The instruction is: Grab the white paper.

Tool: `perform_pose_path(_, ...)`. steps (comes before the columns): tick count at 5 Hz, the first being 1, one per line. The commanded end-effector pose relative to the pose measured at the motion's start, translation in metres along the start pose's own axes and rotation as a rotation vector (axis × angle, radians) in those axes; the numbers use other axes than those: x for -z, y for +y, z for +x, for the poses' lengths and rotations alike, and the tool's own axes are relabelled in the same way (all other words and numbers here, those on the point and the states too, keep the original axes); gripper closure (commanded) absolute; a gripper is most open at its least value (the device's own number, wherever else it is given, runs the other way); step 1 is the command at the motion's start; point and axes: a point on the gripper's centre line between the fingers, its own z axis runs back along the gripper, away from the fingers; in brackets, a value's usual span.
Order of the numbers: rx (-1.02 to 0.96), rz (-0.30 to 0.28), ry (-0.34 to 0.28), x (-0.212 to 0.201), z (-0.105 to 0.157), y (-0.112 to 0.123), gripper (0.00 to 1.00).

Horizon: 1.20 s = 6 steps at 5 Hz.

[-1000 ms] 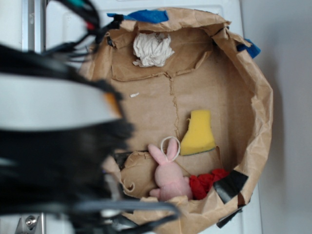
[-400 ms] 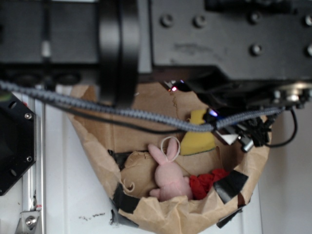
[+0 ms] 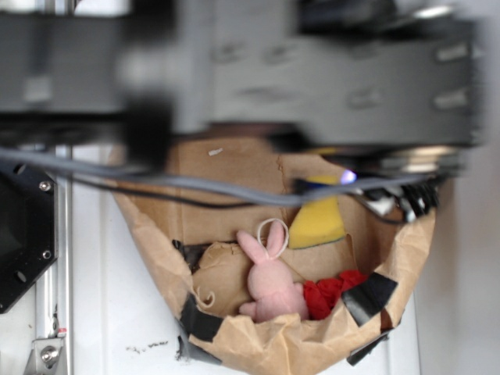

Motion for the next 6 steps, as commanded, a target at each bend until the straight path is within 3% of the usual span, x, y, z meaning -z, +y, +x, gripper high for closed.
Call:
perform_pose_path(1,-0.094,-0.078,-0.176,0.022,0.018,0.025,0.00)
perform_pose_path(4,-0.245,0.077,-0.165,0.055,0.022,0.057,0.00)
perform_pose_path(6,-0.369,0.173,-0.168,0.071,0.042,0.061,0.00)
